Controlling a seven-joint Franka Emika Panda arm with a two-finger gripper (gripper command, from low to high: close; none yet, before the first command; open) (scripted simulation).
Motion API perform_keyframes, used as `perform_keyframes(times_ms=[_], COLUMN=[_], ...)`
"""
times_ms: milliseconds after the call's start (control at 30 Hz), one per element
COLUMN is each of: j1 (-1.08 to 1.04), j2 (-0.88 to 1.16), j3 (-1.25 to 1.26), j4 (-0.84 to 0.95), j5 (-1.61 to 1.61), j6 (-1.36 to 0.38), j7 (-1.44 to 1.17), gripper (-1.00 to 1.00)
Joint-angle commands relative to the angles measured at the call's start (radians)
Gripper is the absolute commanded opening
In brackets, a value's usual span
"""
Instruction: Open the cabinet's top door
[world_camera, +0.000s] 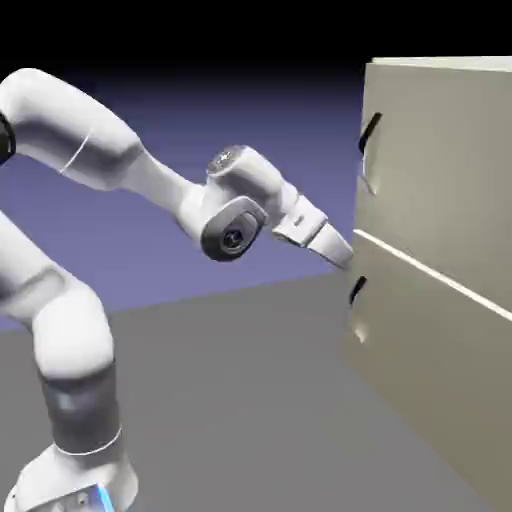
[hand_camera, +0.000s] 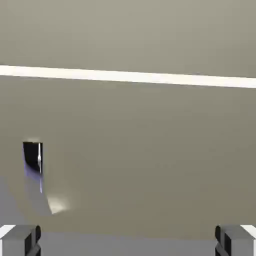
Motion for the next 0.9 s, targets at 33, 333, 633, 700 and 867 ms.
perform_keyframes(times_ms=[33, 333, 633, 700, 867], j1=[0.054, 0.298, 0.542, 0.596, 0.731], j2=[0.073, 0.399, 0.725, 0.797, 0.979], j3=[-0.062, -0.342, -0.623, -0.685, -0.841], j4=[0.014, 0.077, 0.14, 0.154, 0.189], j5=[0.074, 0.407, 0.74, 0.814, 0.999], j6=[-0.019, -0.102, -0.185, -0.204, -0.25], j7=[-0.025, -0.139, -0.252, -0.277, -0.34], gripper=[0.0, 0.0, 0.0, 0.0, 0.0])
